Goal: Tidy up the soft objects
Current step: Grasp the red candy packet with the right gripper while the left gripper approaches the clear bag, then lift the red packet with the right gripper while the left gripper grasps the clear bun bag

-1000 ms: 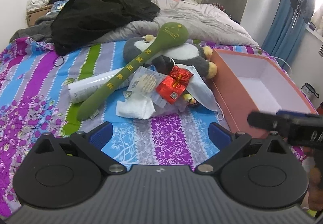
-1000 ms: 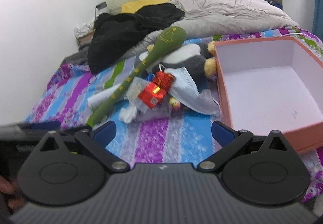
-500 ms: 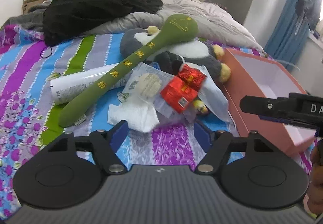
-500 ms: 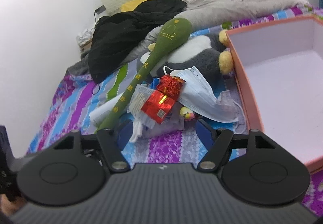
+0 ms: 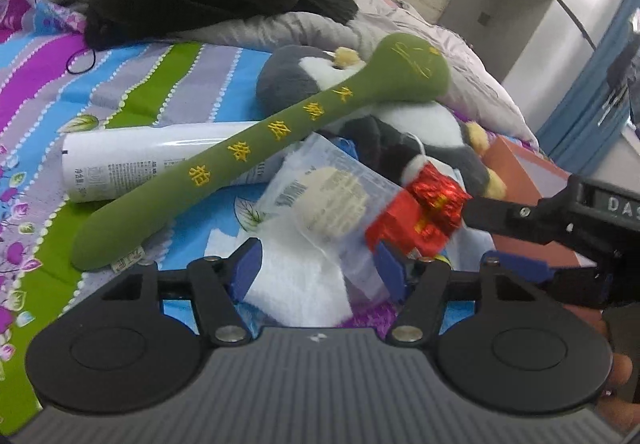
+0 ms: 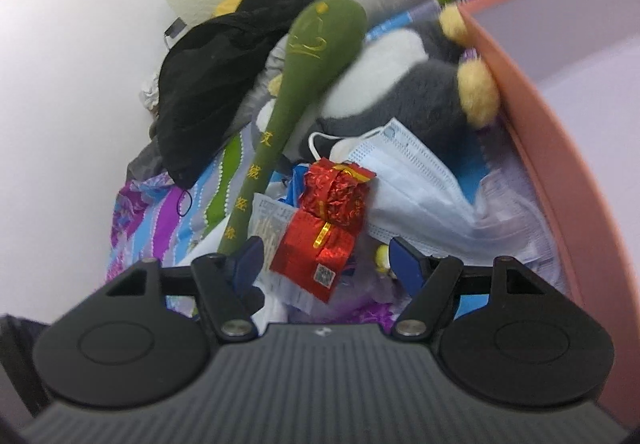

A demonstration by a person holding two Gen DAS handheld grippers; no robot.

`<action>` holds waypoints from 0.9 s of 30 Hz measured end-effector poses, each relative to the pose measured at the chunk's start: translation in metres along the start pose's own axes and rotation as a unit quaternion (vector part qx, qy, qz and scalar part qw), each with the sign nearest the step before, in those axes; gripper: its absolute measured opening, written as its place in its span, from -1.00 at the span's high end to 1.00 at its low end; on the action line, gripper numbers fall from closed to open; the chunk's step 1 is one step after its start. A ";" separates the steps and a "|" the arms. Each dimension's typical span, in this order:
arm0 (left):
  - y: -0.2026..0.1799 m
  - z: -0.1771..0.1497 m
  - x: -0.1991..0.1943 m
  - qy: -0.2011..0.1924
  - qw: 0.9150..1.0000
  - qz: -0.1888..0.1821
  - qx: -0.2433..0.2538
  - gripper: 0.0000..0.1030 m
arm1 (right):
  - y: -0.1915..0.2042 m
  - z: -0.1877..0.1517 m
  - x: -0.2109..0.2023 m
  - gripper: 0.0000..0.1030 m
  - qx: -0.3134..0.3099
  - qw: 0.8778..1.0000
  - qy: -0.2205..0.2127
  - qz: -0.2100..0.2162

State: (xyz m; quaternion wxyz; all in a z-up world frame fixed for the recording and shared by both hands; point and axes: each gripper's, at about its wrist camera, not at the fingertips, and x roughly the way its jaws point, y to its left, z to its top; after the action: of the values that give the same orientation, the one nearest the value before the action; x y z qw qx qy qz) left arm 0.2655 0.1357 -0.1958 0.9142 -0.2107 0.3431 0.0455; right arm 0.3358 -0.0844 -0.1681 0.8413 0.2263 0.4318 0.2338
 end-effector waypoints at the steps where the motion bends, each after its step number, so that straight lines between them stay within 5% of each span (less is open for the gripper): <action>1: 0.003 0.001 0.004 0.001 1.000 -0.004 -0.005 -0.33 | -0.001 0.001 0.006 -0.40 0.008 1.000 0.004 -0.001; 9: 0.022 0.006 0.029 0.005 0.996 -0.053 -0.072 -0.32 | -0.005 0.008 0.036 -0.30 0.062 0.998 0.003 -0.004; 13: 0.032 0.005 0.038 0.006 0.990 -0.082 -0.118 -0.03 | -0.008 0.007 0.047 0.11 0.084 0.996 0.012 -0.008; 21: 0.026 0.009 0.027 -0.010 0.992 -0.075 -0.100 0.64 | -0.005 0.008 0.042 0.76 0.077 0.997 0.015 -0.008; 27: 0.014 0.007 0.001 -0.022 0.993 -0.075 -0.084 0.86 | 0.006 0.008 0.026 0.87 0.072 0.997 0.007 -0.002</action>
State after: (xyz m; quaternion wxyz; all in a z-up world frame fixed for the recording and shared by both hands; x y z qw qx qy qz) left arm 0.2669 0.1515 -0.1971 0.9014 -0.3108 0.3011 0.0095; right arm 0.3545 -0.0656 -0.1766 0.8204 0.2833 0.4539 0.2018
